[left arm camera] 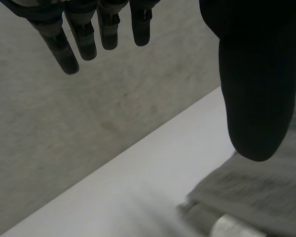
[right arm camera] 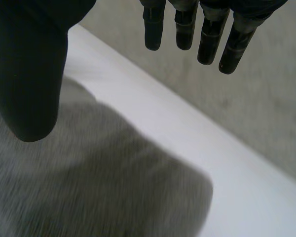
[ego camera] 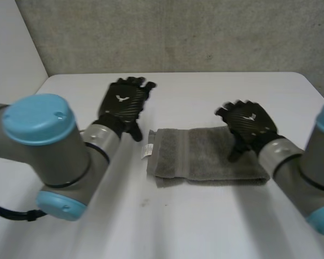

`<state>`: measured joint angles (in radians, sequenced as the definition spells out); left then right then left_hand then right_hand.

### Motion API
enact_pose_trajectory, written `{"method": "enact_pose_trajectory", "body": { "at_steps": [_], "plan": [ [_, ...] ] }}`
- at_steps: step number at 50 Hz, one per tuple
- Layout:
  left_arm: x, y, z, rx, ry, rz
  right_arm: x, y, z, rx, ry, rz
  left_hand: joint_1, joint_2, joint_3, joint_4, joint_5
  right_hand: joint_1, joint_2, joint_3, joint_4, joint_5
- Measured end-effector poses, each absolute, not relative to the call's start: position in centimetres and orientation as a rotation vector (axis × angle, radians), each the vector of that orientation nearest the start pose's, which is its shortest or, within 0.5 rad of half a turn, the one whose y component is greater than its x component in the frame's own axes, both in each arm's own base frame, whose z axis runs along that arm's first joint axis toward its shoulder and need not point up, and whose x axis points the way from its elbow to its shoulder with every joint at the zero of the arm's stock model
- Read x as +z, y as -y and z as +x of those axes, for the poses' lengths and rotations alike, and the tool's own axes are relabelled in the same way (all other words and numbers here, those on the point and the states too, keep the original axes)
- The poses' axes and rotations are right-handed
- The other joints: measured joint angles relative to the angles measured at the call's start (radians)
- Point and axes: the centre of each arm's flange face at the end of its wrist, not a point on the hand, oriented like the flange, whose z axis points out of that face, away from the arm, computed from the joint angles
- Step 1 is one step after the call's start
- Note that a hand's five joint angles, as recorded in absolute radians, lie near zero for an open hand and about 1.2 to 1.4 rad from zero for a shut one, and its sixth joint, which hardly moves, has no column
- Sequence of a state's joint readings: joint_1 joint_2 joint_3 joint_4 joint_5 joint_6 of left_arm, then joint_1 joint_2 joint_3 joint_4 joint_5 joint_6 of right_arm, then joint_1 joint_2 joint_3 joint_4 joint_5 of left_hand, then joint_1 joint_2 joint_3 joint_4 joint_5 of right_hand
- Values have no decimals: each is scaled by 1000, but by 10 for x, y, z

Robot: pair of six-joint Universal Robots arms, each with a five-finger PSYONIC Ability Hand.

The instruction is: Fold the laundry

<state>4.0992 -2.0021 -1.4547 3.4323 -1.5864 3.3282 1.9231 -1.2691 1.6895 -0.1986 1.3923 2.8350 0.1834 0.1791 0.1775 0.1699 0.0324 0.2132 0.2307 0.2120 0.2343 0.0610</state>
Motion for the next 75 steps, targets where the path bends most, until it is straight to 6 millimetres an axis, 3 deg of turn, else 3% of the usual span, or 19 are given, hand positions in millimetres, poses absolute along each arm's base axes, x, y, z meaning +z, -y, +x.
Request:
{"method": "enact_pose_trajectory", "body": {
  "at_steps": [7, 13, 16, 20, 27, 33, 34, 36, 37, 40, 44, 47, 49, 50, 52, 54, 65, 69, 75],
  "plan": [
    [179, 245, -363, -2297, -2411, 1044, 169, 274, 207, -1694, -2347, -747, 0, 0, 0, 0, 0, 0, 0, 0, 0, 0],
    [135, 249, -367, -2162, -2488, 1082, 153, 278, 190, -1633, -2393, -708, 0, 0, 0, 0, 0, 11, 14, 19, 13, 15],
    [115, 249, -366, -2091, -2523, 1093, 141, 281, 186, -1593, -2398, -702, 0, 0, 0, 0, 0, 119, 158, 165, 144, 140],
    [105, 248, -363, -2044, -2545, 1097, 126, 287, 184, -1556, -2398, -705, 0, 0, 0, 0, 0, 638, 766, 780, 760, 718],
    [127, 241, -357, -2086, -2528, 1078, 130, 303, 185, -1685, -2354, -797, 0, 0, 0, 0, 0, 709, 918, 969, 955, 882],
    [176, 230, -349, -2235, -2451, 1034, 174, 310, 221, -1956, -2150, -1031, -2, -1, 0, 0, 0, 709, 937, 969, 956, 908],
    [191, 227, -345, -2283, -2425, 1013, 188, 302, 245, -2006, -2041, -1115, -2, -1, 0, 0, 0, 709, 938, 969, 956, 912],
    [204, 225, -342, -2324, -2403, 987, 195, 295, 260, -2024, -1976, -1162, -2, -1, 0, 0, 0, 709, 938, 969, 956, 912],
    [213, 224, -338, -2352, -2388, 962, 203, 281, 285, -2034, -1869, -1234, -2, -2, -1, 0, 0, 709, 941, 969, 957, 915],
    [228, 225, -329, -2394, -2364, 890, 206, 258, 317, -2013, -1742, -1319, -2, -2, -2, 0, -2, 709, 941, 969, 957, 917],
    [241, 234, -312, -2414, -2338, 755, 195, 222, 356, -1921, -1613, -1429, -2, -2, -2, 0, -2, 709, 941, 969, 958, 918],
    [245, 244, -295, -2396, -2323, 650, 168, 191, 376, -1783, -1587, -1518, -2, -2, -2, 0, -2, 709, 941, 969, 958, 919],
    [244, 247, -290, -2383, -2322, 623, 158, 182, 380, -1732, -1598, -1544, -3, -2, -2, 0, -2, 709, 941, 969, 958, 919],
    [243, 249, -287, -2376, -2321, 609, 152, 176, 381, -1696, -1617, -1559, -3, -2, -2, 0, -2, 404, 534, 566, 571, 561],
    [242, 250, -285, -2369, -2324, 603, 151, 174, 381, -1681, -1634, -1562, -3, -2, -2, 0, -2, 350, 493, 526, 511, 503],
    [241, 252, -286, -2371, -2328, 608, 159, 176, 377, -1693, -1677, -1528, -3, -2, -2, 0, -2, 10, 26, 51, 30, 39],
    [232, 255, -324, -2422, -2384, 721, 235, 227, 326, -1758, -1892, -864, -2, 0, 0, 0, -2, 1, 0, 1, 0, 0],
    [222, 252, -337, -2387, -2447, 758, 239, 238, 311, -1687, -1953, -715, 0, 0, 0, 0, -2, 1, 0, 1, 0, 0],
    [192, 243, -352, -2217, -2597, 831, 218, 252, 300, -1541, -2067, -672, 1, 1, 3, 0, -2, 1, 0, 1, 0, 0]
  ]
}}
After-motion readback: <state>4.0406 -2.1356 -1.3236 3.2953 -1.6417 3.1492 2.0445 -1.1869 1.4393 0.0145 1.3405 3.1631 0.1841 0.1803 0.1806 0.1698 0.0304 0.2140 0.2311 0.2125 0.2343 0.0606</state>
